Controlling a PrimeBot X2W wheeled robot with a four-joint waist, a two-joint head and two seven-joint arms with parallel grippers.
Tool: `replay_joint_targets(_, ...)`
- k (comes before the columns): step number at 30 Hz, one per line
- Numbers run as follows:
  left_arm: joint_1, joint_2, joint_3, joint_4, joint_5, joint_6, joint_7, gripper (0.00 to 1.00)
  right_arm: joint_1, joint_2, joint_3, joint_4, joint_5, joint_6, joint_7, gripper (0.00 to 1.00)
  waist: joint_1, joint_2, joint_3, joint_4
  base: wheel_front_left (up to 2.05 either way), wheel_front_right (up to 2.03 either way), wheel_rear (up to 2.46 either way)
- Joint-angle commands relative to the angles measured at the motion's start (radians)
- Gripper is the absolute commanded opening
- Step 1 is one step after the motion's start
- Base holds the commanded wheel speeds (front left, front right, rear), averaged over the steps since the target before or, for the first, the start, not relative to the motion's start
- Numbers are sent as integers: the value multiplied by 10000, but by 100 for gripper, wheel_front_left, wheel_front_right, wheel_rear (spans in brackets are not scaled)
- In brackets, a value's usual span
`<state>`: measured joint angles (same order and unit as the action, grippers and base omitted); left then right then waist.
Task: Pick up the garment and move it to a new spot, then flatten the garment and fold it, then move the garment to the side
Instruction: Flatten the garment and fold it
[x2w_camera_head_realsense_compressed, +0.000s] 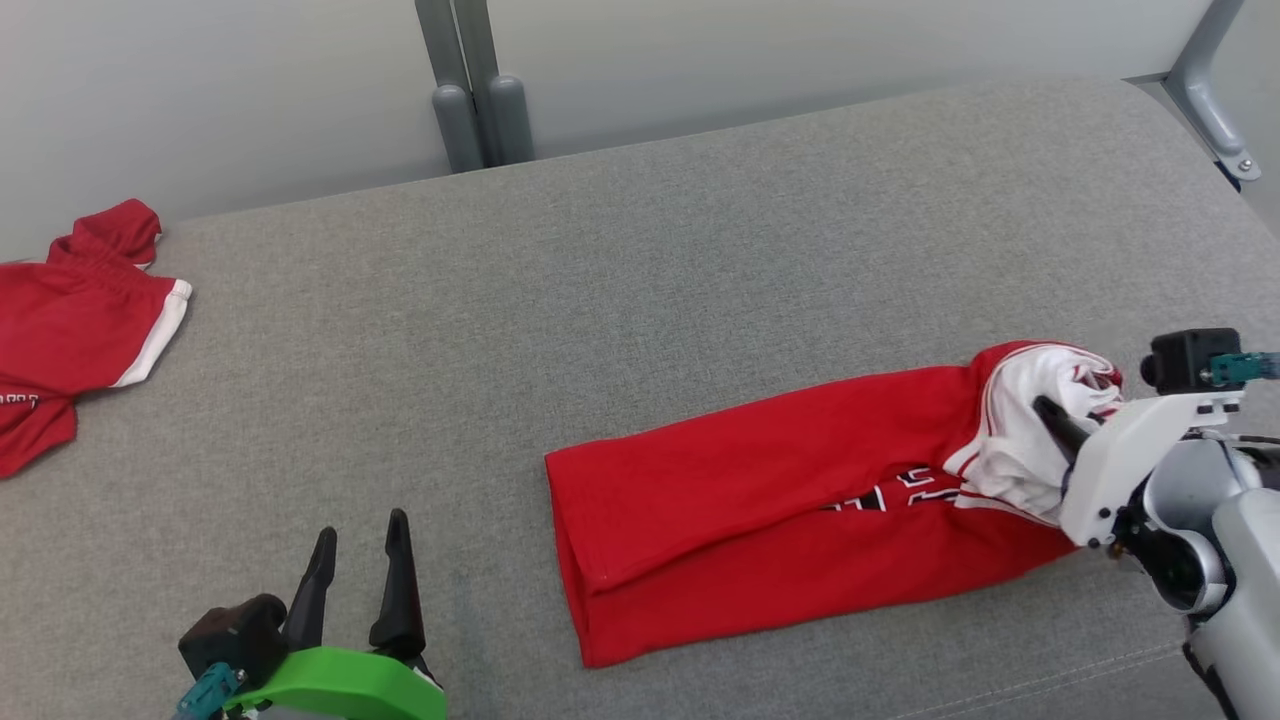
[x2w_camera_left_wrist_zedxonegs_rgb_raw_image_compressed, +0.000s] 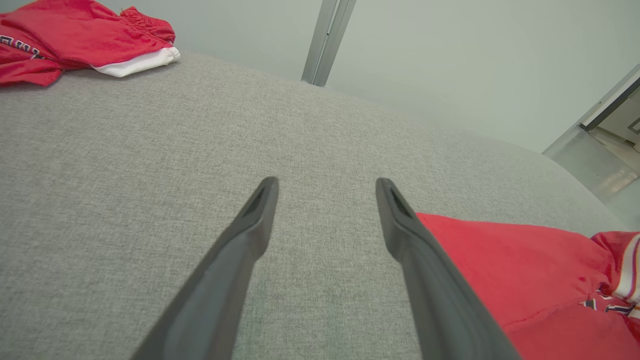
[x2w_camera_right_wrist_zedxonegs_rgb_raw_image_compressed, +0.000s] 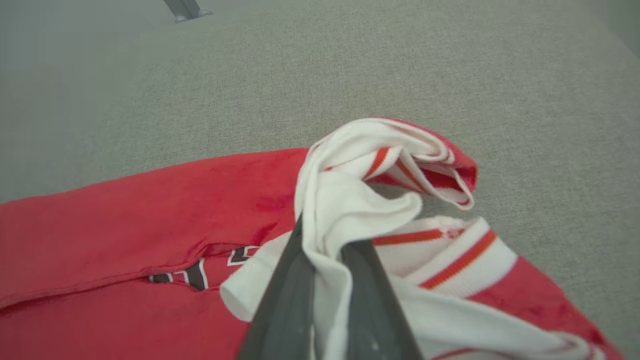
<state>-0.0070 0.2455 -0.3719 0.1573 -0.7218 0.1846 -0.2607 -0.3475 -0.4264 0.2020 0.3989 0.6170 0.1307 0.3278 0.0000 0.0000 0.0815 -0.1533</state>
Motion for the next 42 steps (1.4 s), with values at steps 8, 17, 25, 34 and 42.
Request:
replay_joint_targets(8, -241, 26, -19, 75, 76, -68, -8, 100, 507, 637, 1034, -2068, 765, 1, 772, 0, 0, 0, -35, 214, 0, 0, 0)
replay_joint_targets(17, -373, -72, -51, 139, 101, -143, -22, 100, 298, 1816, 2148, -2521, 1064, 1, 823, 0, 0, 0, 11, 627, 0, 0, 0)
replay_joint_targets(25, -553, -204, -177, 239, 186, -238, -24, 100, -209, 2865, 2994, -1382, 1053, 1, 239, 0, 0, 0, 107, 1116, 0, 0, 0)
replay_joint_targets(34, -715, -325, -248, 428, 172, -348, -34, 100, -929, 3514, 3614, 383, 1281, 3, -587, 0, 0, 0, 179, 1516, 0, 0, 0)
replay_joint_targets(42, -743, -423, -284, 572, 202, -397, -33, 100, -1486, 3748, 4255, 1659, 1933, 1, -1263, 100, 0, 0, 139, 1686, 0, 0, 0)
